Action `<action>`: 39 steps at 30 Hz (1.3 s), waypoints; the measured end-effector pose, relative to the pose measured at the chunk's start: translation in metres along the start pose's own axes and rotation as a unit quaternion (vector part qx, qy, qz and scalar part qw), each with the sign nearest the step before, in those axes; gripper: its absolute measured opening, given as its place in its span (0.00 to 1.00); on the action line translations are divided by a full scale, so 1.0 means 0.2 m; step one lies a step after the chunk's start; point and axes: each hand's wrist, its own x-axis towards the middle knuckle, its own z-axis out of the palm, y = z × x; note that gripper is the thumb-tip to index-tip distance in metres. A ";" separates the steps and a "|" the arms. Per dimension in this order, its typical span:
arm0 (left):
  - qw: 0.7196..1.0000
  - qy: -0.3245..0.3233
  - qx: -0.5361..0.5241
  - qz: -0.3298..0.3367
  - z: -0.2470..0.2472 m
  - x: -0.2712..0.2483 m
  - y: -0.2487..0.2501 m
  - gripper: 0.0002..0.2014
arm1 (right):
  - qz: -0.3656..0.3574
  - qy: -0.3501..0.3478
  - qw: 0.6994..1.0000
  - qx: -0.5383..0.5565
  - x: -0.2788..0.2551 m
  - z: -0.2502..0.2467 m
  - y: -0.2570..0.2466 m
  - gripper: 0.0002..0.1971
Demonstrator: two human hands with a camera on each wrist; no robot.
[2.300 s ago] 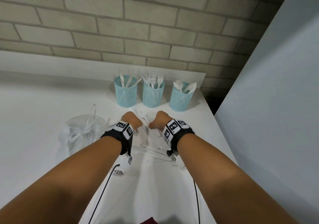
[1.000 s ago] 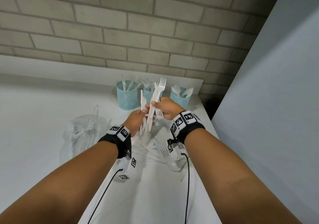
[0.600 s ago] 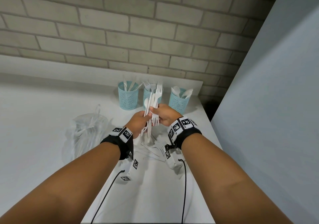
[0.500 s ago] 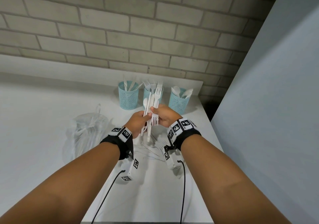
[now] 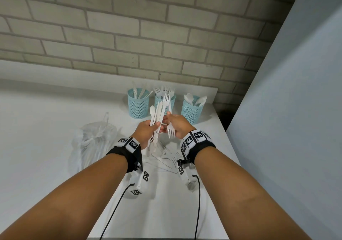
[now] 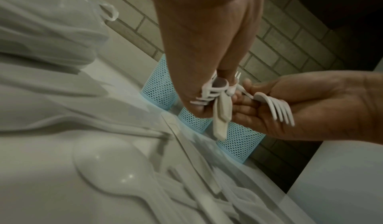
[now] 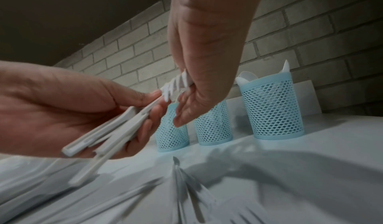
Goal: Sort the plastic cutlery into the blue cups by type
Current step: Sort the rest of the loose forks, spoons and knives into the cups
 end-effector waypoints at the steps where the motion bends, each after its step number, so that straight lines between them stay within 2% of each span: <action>1: 1.000 0.011 0.003 0.000 -0.01 0.00 0.00 0.06 | 0.006 0.013 1.000 -0.004 0.01 -0.01 -0.01 0.19; 3: 1.000 0.025 -0.002 0.000 -0.02 0.01 0.00 0.05 | 0.006 0.056 0.998 -0.034 0.02 -0.03 -0.02 0.18; 6: 1.000 0.030 0.003 0.004 -0.04 0.01 -0.01 0.07 | -0.021 0.109 0.991 -0.072 0.01 -0.07 -0.04 0.12; 7: 1.000 0.030 0.004 0.004 -0.04 0.01 -0.01 0.08 | -0.039 0.107 0.992 -0.060 0.00 -0.08 -0.04 0.13; 10: 1.000 0.028 0.003 0.001 -0.04 0.02 -0.01 0.07 | -0.093 0.082 0.992 -0.018 0.00 -0.11 -0.03 0.30; 12: 1.000 0.025 0.002 0.000 -0.04 0.02 -0.01 0.06 | -0.106 0.075 0.991 -0.032 0.00 -0.12 -0.03 0.26; 15: 1.000 0.026 0.007 -0.010 -0.04 0.04 -0.03 0.08 | -0.061 0.059 0.996 -0.011 0.00 -0.11 -0.04 0.16; 18: 0.999 0.021 0.016 -0.017 -0.05 0.05 -0.04 0.05 | -0.012 0.024 1.000 0.006 0.01 -0.10 -0.05 0.16; 21: 0.999 0.012 0.023 -0.018 -0.04 0.04 -0.03 0.06 | -0.007 -0.001 1.000 -0.002 0.01 -0.10 -0.03 0.13; 23: 0.999 0.011 0.027 -0.017 -0.04 0.04 -0.03 0.06 | -0.019 -0.005 1.000 0.002 0.01 -0.11 -0.02 0.07; 25: 0.999 0.015 0.027 -0.014 -0.04 0.04 -0.03 0.06 | -0.019 0.006 1.000 0.018 0.01 -0.11 -0.01 0.03; 28: 1.000 0.018 0.012 -0.010 -0.04 0.03 -0.02 0.06 | -0.036 0.067 0.997 -0.008 0.02 -0.12 -0.01 0.12; 31: 1.000 0.025 0.008 0.002 -0.04 0.04 -0.02 0.05 | -0.034 0.086 0.995 -0.032 0.05 -0.10 0.00 0.13; 35: 0.999 0.031 0.014 0.015 -0.05 0.05 -0.03 0.05 | -0.013 0.113 0.992 0.047 0.06 -0.07 0.01 0.14; 39: 0.999 0.036 0.026 0.020 -0.06 0.04 -0.03 0.06 | 0.008 0.102 0.990 0.095 0.05 -0.04 0.02 0.05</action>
